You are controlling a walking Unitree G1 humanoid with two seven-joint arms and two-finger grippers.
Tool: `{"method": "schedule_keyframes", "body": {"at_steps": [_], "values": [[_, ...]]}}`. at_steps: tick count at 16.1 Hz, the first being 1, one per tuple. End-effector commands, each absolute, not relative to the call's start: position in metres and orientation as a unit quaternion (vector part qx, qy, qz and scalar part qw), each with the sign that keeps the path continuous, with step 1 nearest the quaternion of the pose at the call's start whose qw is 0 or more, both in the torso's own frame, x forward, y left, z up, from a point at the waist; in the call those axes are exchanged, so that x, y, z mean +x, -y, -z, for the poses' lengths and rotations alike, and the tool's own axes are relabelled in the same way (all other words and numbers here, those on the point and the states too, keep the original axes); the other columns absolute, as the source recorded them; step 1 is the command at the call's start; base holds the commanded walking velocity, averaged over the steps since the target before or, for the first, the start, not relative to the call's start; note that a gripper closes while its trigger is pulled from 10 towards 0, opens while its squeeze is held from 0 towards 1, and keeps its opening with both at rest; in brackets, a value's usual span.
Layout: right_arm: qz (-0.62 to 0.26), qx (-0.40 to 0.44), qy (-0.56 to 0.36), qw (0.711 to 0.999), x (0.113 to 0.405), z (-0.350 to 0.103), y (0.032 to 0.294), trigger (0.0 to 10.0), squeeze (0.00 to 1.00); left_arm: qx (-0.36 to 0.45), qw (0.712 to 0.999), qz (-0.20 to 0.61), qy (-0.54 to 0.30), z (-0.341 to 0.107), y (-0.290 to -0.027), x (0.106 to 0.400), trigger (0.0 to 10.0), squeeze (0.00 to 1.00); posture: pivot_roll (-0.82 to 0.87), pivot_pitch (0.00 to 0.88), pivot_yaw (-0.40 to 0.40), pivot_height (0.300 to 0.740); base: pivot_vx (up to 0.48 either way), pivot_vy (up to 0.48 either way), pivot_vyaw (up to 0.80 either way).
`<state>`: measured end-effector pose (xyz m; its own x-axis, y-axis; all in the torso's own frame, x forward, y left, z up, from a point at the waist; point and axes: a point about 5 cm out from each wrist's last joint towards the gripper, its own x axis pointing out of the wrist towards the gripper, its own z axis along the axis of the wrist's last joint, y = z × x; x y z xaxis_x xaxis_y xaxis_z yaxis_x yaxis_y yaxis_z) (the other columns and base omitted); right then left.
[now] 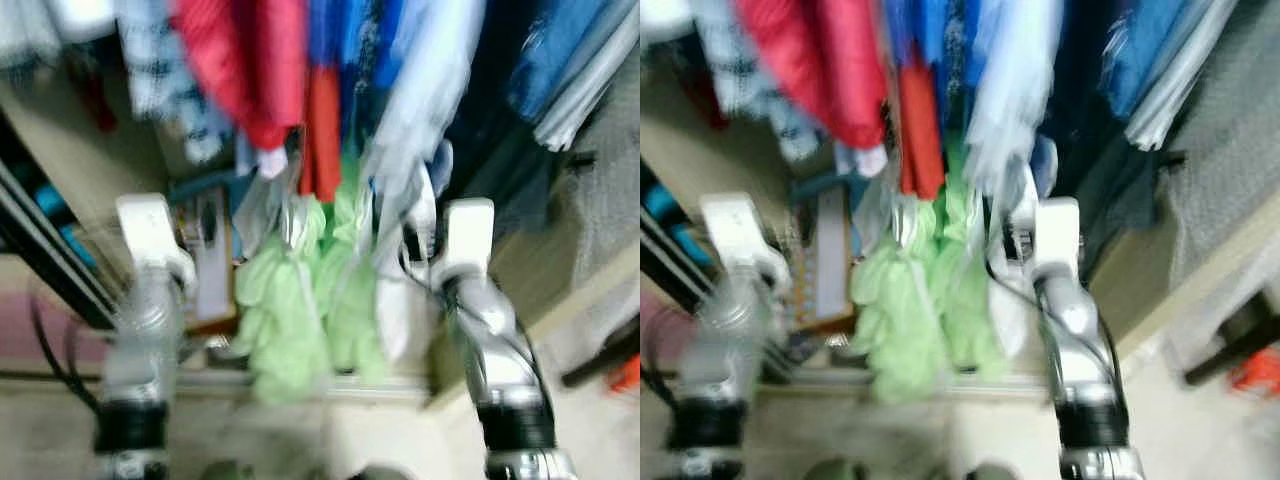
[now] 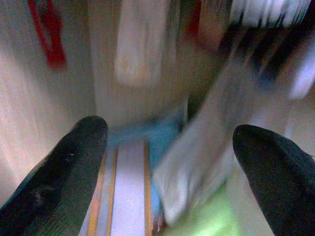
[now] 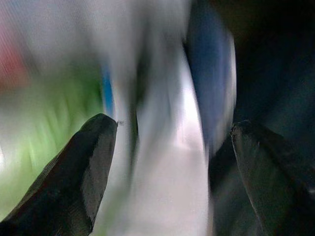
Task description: Clean up the room
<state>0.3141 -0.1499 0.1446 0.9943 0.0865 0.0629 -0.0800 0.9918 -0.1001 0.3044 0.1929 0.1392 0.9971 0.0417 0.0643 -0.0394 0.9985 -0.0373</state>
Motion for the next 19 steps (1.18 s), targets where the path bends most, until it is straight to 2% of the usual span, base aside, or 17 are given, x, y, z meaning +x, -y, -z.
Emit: {"method": "schedule_keyframes", "body": {"at_steps": [1,3,4,6,7,8,11,13,19], "values": [[-0.018,-0.078,-0.013,0.997,0.312,-0.125,0.158,10.0,0.00,-0.046,0.999,-0.012,-0.015,-0.115,-0.196,0.295,10.0,0.00,0.04,0.000,-0.102,0.740,0.000,0.000,0.00],[0.006,-0.120,0.031,0.992,0.311,-0.129,0.157,10.0,0.00,-0.067,0.998,-0.020,-0.012,-0.114,-0.199,0.291,10.0,0.00,0.04,0.000,-0.106,0.740,0.000,0.000,0.00],[0.000,-0.103,0.059,0.993,0.310,-0.132,0.155,10.0,0.00,-0.073,0.997,-0.021,-0.011,-0.113,-0.201,0.289,10.0,0.00,0.05,0.000,-0.105,0.740,0.000,0.000,0.00],[-0.001,-0.082,0.023,0.996,0.306,-0.125,0.158,10.0,0.00,-0.065,0.998,-0.019,-0.014,-0.111,-0.202,0.286,10.0,0.00,0.04,0.000,-0.099,0.740,0.000,0.000,0.00],[-0.022,-0.021,0.012,0.999,0.295,-0.119,0.159,10.0,0.00,-0.051,0.998,-0.021,-0.021,-0.105,-0.204,0.279,10.0,0.00,0.03,0.000,-0.086,0.740,0.000,0.000,0.00],[-0.016,-0.004,0.020,1.000,0.286,-0.116,0.162,10.0,0.00,-0.039,0.999,-0.027,-0.022,-0.099,-0.207,0.272,10.0,0.00,0.03,0.000,-0.073,0.740,0.000,0.000,0.00],[0.000,0.011,0.013,1.000,0.267,-0.102,0.161,10.0,0.00,-0.015,0.999,-0.017,-0.035,-0.091,-0.209,0.256,10.0,0.00,0.03,0.000,-0.032,0.740,0.000,0.000,0.00],[-0.006,0.011,0.018,1.000,0.264,-0.104,0.158,10.0,0.00,-0.014,0.999,-0.018,-0.033,-0.094,-0.208,0.258,10.0,0.00,0.01,0.000,-0.014,0.740,0.000,0.000,0.00],[0.006,0.015,0.018,1.000,0.243,-0.107,0.164,10.0,0.00,0.003,0.998,0.049,-0.028,-0.093,-0.190,0.256,10.0,0.00,-0.05,0.006,0.010,0.740,0.000,0.000,0.00]]}}
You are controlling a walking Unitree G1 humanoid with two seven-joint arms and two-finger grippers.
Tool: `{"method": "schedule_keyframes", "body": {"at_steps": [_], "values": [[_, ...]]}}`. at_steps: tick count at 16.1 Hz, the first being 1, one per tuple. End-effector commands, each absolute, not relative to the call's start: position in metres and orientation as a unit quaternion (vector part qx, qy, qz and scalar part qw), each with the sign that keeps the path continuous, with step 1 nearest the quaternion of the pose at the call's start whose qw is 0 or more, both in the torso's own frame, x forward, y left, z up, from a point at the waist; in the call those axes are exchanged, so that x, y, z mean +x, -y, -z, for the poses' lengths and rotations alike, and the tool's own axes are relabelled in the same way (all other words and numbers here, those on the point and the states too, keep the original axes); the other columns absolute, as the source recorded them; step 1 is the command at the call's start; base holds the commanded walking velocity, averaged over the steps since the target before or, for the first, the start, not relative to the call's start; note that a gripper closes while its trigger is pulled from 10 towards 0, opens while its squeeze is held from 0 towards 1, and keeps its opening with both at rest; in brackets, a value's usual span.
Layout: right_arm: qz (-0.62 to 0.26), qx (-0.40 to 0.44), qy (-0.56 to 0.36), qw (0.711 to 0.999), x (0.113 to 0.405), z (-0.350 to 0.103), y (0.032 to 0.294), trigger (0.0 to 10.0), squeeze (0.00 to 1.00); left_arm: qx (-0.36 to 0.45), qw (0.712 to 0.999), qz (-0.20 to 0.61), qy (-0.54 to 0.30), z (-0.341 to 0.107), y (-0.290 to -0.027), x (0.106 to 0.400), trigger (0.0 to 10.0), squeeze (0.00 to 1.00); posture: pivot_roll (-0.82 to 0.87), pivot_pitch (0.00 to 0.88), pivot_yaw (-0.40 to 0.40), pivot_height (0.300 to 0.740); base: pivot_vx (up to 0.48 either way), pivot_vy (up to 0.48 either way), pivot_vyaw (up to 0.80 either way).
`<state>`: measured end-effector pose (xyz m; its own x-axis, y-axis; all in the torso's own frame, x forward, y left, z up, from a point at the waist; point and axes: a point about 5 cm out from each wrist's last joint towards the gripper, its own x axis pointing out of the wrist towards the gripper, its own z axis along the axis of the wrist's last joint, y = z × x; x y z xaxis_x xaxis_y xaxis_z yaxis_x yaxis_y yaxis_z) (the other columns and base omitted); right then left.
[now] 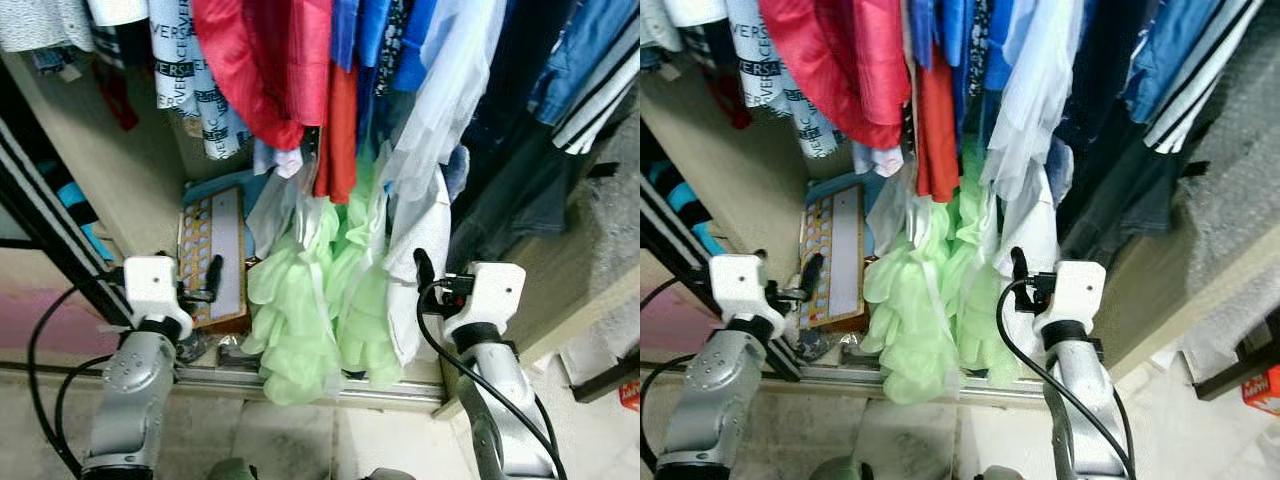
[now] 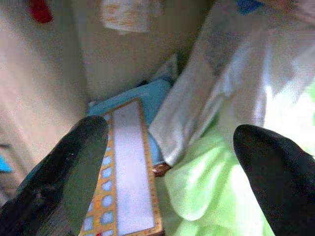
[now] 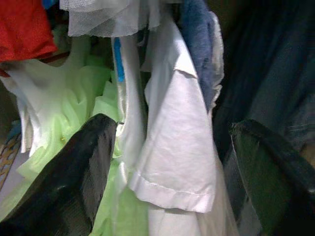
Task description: Clean up the room
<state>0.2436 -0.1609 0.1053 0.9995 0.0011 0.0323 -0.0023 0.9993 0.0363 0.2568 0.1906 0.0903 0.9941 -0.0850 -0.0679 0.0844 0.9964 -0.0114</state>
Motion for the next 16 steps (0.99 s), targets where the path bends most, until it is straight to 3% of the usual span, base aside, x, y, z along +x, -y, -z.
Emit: {"method": "schedule_keyframes", "body": {"at_steps": [1,5,10,16], "values": [[0.008,0.012,0.018,1.000,0.244,-0.108,0.163,10.0,0.00,-0.001,0.998,0.052,-0.032,-0.092,-0.189,0.257,10.0,0.00,-0.06,0.009,0.007,0.740,0.000,0.000,0.00],[-0.013,-0.008,0.028,1.000,0.256,-0.118,0.163,10.0,0.00,-0.034,0.998,0.029,-0.048,-0.090,-0.186,0.261,10.0,0.00,-0.04,0.000,-0.036,0.740,0.000,0.000,0.11],[-0.062,-0.014,0.024,0.998,0.271,-0.119,0.147,10.0,0.00,-0.027,0.998,0.041,-0.038,-0.093,-0.182,0.263,10.0,0.00,0.02,0.000,-0.087,0.740,0.000,0.000,0.80],[-0.060,-0.005,0.027,0.998,0.274,-0.119,0.146,10.0,0.00,-0.009,0.999,0.016,-0.035,-0.094,-0.189,0.263,10.0,0.00,0.02,0.000,-0.064,0.740,0.000,0.000,0.80]]}}
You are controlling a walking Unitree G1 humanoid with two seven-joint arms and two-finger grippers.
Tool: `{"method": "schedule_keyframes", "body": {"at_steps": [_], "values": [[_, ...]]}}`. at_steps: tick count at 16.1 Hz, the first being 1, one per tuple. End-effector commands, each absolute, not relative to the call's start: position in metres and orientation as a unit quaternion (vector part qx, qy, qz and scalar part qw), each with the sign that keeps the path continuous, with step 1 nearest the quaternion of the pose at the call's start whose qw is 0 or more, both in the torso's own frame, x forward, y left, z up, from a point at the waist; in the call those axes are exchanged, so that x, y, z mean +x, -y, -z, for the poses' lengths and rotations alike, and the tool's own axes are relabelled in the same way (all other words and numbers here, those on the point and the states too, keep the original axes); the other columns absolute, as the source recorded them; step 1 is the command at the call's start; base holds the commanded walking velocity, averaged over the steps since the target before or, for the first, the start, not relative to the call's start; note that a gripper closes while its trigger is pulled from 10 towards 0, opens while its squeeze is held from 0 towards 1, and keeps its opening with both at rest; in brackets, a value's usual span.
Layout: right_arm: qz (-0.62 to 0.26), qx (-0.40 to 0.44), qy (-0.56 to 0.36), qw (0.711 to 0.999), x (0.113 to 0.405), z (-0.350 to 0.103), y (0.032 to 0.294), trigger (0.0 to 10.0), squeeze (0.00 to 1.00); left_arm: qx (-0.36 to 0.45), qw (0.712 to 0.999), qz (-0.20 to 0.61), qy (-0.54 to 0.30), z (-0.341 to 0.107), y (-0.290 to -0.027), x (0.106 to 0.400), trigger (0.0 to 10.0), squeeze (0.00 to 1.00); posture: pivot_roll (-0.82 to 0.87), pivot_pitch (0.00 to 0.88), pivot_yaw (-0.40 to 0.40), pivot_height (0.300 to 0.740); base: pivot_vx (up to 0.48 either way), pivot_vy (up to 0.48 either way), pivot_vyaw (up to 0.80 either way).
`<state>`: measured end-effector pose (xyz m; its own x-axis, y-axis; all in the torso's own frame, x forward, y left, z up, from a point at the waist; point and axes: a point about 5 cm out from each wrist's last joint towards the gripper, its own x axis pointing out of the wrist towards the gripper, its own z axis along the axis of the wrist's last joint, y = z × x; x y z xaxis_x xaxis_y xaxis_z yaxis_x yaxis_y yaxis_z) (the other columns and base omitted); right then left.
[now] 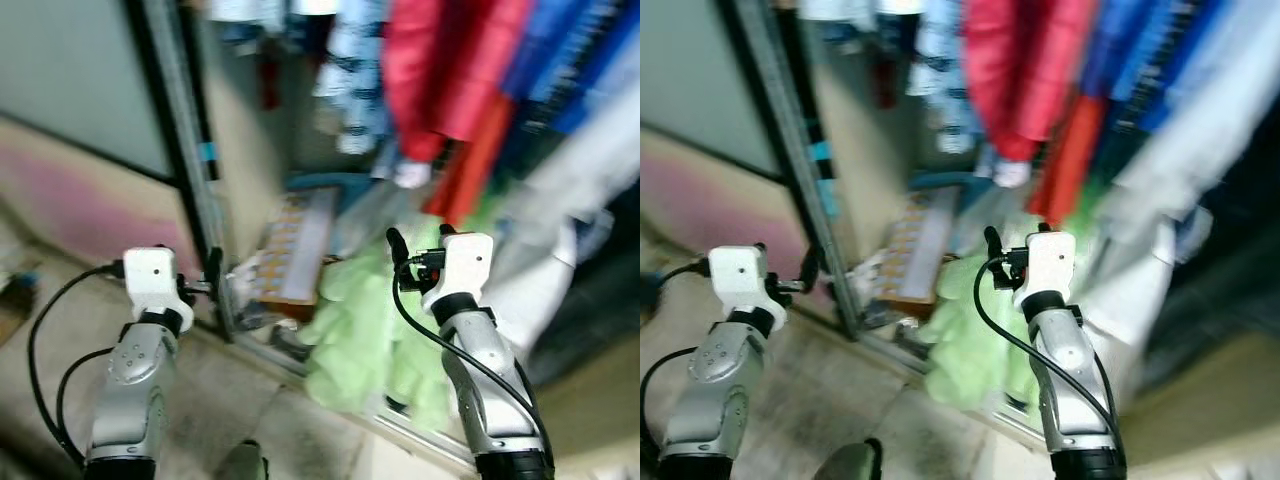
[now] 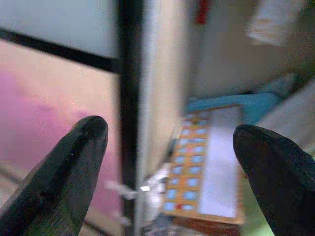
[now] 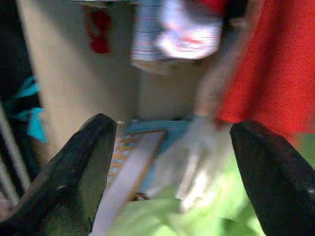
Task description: Clean up the room
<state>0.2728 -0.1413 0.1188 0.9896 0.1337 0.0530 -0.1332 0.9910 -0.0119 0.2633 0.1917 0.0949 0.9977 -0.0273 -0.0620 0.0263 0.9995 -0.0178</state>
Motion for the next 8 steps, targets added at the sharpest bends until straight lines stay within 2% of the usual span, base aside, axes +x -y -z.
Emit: {"method": "schedule_keyframes", "body": {"at_steps": [1,8], "values": [[-0.059,-0.003,0.027,0.998,0.274,-0.118,0.145,10.0,0.00,0.002,0.999,0.021,-0.038,-0.093,-0.187,0.262,10.0,0.00,0.02,0.000,-0.063,0.740,0.000,0.000,0.80],[-0.061,0.003,0.039,0.997,0.285,-0.123,0.142,10.0,0.00,0.016,0.999,0.009,-0.028,-0.096,-0.188,0.267,10.0,0.00,0.03,0.000,-0.054,0.740,0.000,0.000,0.80]]}}
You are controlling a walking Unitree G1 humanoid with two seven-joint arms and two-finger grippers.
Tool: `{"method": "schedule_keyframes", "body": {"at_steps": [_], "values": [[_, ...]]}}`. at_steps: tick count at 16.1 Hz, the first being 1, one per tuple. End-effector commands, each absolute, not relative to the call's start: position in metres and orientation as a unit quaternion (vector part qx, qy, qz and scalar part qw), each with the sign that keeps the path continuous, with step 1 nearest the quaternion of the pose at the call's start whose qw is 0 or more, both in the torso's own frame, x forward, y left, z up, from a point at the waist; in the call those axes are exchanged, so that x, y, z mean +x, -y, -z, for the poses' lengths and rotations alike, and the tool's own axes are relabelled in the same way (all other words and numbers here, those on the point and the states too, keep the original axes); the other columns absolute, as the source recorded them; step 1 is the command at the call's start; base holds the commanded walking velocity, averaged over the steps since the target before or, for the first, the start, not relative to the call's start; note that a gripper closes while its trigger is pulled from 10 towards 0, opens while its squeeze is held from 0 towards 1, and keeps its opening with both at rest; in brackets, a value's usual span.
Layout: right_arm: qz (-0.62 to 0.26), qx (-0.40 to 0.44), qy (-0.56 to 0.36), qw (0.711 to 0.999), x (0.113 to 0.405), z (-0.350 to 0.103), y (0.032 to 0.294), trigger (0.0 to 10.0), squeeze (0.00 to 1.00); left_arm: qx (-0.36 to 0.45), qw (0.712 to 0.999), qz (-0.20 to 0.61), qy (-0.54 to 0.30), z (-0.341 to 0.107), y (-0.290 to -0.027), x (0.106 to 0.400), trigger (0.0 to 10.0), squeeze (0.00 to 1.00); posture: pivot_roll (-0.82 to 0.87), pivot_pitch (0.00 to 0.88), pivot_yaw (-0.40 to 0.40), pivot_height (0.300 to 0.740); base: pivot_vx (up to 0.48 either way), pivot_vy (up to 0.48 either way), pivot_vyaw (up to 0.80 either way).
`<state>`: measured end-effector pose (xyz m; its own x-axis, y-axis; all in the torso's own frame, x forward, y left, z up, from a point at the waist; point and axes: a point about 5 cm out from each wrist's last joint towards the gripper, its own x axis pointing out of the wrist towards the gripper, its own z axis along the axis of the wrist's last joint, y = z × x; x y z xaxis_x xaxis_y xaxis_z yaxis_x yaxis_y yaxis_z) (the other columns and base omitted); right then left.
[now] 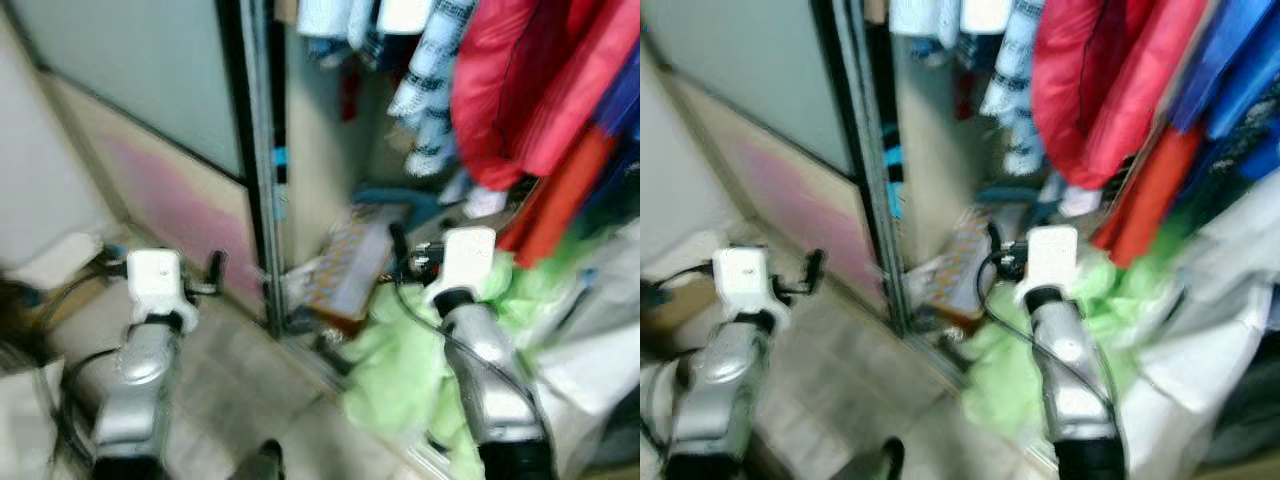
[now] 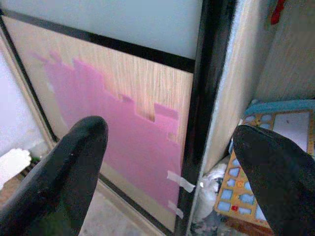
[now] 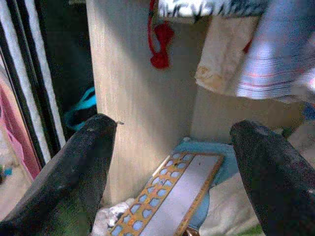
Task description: Clean up the room
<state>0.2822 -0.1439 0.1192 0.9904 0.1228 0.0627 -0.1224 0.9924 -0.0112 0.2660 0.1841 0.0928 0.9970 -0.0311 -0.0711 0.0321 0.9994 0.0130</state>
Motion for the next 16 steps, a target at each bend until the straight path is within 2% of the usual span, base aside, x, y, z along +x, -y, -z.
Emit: {"method": "schedule_keyframes", "body": {"at_steps": [1,3,4,9,16], "values": [[-0.061,0.005,0.040,0.997,0.287,-0.124,0.141,10.0,0.00,0.014,0.999,0.008,-0.031,-0.096,-0.188,0.267,10.0,0.00,0.03,0.000,-0.055,0.740,0.000,0.000,0.80],[-0.064,0.005,0.040,0.997,0.287,-0.123,0.139,10.0,0.00,0.008,0.999,0.007,-0.030,-0.096,-0.187,0.268,10.0,0.00,0.03,0.000,-0.060,0.740,0.000,0.000,0.80],[-0.067,0.005,0.040,0.997,0.288,-0.123,0.138,10.0,0.00,0.035,0.999,-0.001,-0.033,-0.095,-0.187,0.268,10.0,0.00,0.03,0.001,-0.063,0.740,0.000,0.000,0.80],[-0.068,0.002,0.041,0.997,0.292,-0.124,0.142,10.0,0.00,0.020,0.997,-0.047,-0.053,-0.091,-0.190,0.268,10.0,0.00,0.03,0.008,-0.071,0.740,0.000,0.000,0.80],[-0.075,0.008,0.041,0.996,0.293,-0.123,0.137,10.0,0.00,0.017,0.998,-0.051,-0.035,-0.093,-0.195,0.266,10.0,0.00,0.03,0.009,-0.069,0.740,0.000,0.000,0.80]]}}
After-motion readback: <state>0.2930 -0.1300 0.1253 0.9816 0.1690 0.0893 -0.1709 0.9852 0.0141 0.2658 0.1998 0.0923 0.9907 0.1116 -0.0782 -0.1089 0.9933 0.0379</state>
